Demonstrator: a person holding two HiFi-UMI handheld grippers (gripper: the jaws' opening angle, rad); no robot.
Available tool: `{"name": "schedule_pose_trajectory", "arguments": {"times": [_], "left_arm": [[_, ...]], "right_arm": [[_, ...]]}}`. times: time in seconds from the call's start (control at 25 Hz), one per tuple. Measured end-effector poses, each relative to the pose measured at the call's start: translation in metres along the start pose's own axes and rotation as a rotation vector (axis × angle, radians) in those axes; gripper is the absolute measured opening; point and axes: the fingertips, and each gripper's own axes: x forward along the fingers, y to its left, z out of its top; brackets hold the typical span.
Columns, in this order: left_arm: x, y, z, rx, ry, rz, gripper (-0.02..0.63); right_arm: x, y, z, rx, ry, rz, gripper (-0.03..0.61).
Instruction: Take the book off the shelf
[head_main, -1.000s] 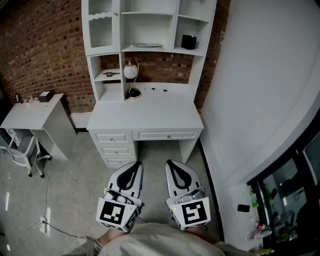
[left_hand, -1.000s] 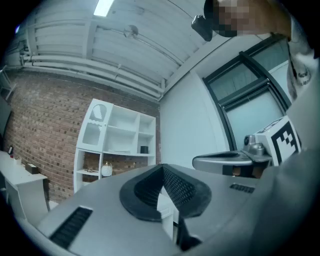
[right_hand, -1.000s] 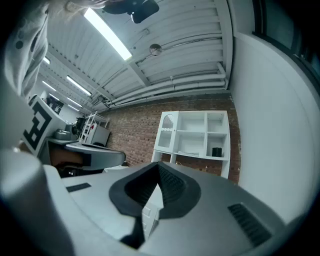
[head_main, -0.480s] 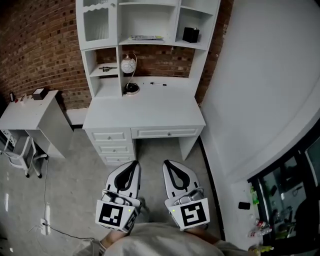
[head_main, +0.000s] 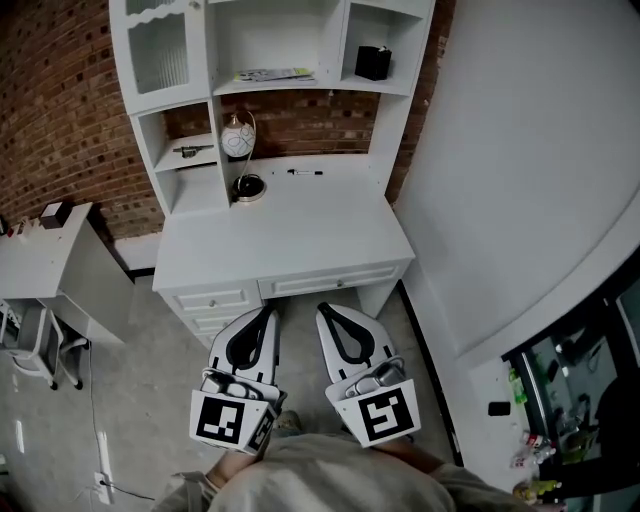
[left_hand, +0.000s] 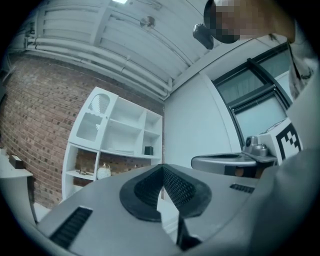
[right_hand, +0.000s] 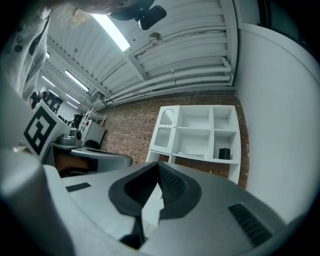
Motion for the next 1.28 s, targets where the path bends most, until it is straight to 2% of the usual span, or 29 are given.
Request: {"name": "schedule_pose_trajectory", "arguments": {"times": [0.04, 0.16, 0.32, 0.6, 0.96, 1.28], "left_arm": [[0.009, 0.008, 0.003, 0.005, -0.020, -0.010, 0.009], [0.029, 0.024, 0.000, 0.006, -0.008, -0.041, 0.009], [0.045, 0.041, -0.019, 0.004, 0.048, -0.052, 0.009], [0.077, 0.066, -0.033, 0.002, 0.083, -0.061, 0.009], [0.126, 0.105, -0.039, 0.010, 0.066, -0.032, 0.009], [0.193, 0.136, -0.049, 0.004, 0.032, -0.024, 0.009]], "right_arm": [[0.010, -0.004, 0.000, 0.002, -0.007, -0.009, 0.017], [0.034, -0.011, -0.008, 0.015, -0.010, -0.031, 0.017], [0.054, -0.018, -0.025, 0.049, 0.009, -0.049, 0.017], [0.088, -0.039, -0.042, 0.077, 0.020, -0.076, 0.017], [0.146, -0.066, -0.054, 0.067, -0.005, -0.048, 0.017], [0.207, -0.111, -0.068, 0.050, -0.017, -0.025, 0.017]]}}
